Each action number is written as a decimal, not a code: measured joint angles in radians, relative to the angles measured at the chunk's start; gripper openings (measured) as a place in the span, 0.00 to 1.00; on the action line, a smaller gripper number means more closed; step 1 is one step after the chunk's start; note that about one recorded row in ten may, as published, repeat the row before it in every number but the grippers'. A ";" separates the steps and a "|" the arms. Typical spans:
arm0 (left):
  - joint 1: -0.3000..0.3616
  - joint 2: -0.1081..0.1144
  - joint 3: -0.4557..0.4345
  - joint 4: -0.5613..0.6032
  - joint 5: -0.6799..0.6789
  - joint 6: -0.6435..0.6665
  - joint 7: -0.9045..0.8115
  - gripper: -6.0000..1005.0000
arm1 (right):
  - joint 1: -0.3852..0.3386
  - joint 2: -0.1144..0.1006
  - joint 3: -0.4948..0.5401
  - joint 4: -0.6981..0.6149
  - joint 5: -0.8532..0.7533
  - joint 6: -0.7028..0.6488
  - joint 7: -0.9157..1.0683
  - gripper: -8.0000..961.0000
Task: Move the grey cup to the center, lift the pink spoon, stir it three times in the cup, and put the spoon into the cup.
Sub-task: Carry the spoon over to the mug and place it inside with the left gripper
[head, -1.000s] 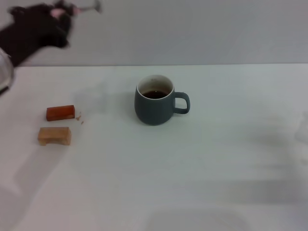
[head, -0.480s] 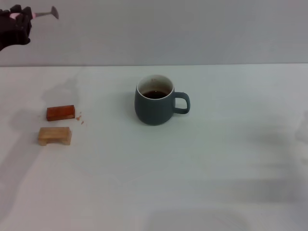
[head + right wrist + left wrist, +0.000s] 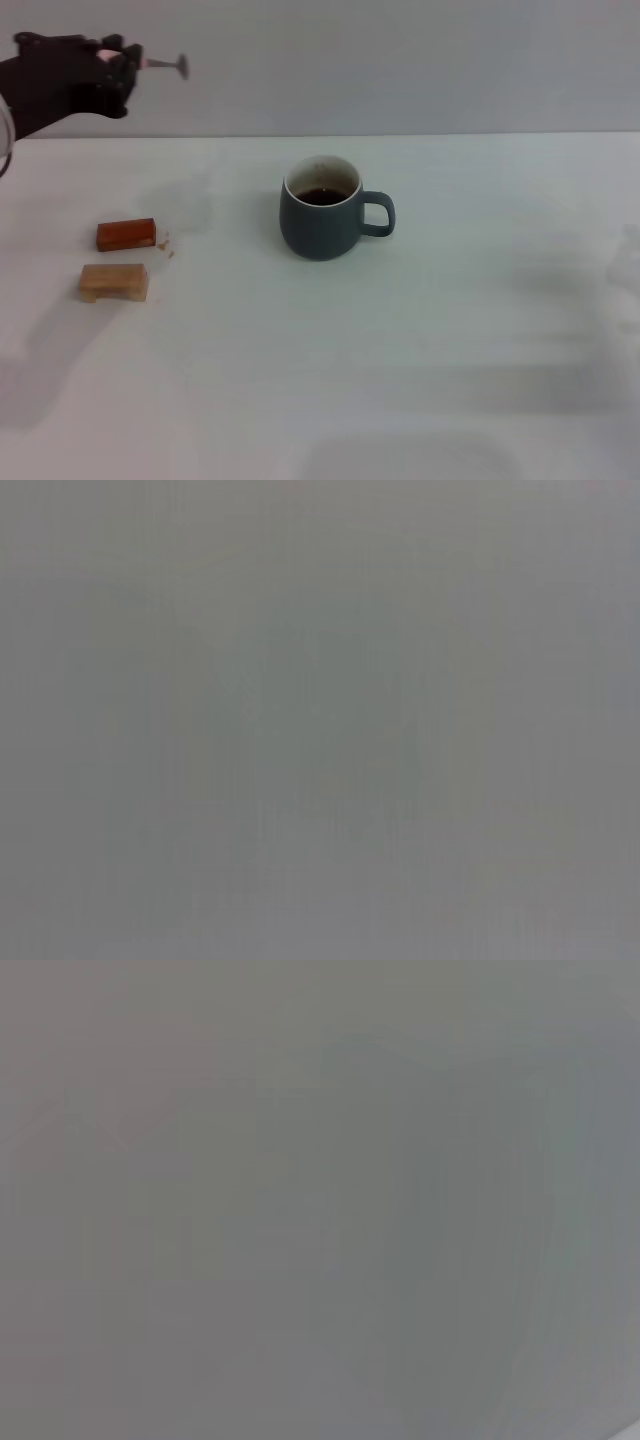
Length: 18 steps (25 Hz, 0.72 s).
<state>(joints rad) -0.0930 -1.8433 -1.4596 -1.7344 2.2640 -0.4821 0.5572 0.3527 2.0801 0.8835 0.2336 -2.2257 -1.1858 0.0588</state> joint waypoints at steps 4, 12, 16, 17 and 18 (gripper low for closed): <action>-0.004 -0.177 -0.183 -0.001 -0.094 -0.186 0.317 0.15 | 0.000 0.000 0.000 -0.003 0.000 0.001 0.000 0.01; -0.029 -0.213 -0.180 -0.004 -0.118 -0.262 0.454 0.15 | -0.008 -0.001 0.011 -0.004 0.001 0.002 0.001 0.01; -0.036 -0.213 -0.140 -0.004 -0.111 -0.282 0.507 0.15 | -0.019 0.000 0.012 -0.005 0.007 -0.004 0.001 0.01; -0.036 -0.213 -0.134 -0.004 -0.110 -0.292 0.520 0.15 | -0.022 0.000 0.012 -0.006 0.015 -0.004 0.001 0.01; -0.037 -0.213 -0.132 -0.004 -0.110 -0.303 0.530 0.15 | -0.023 0.000 0.012 -0.007 0.026 -0.004 0.001 0.01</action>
<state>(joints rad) -0.1305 -2.0562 -1.5914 -1.7383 2.1536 -0.7852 1.0869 0.3292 2.0800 0.8957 0.2267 -2.1993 -1.1901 0.0598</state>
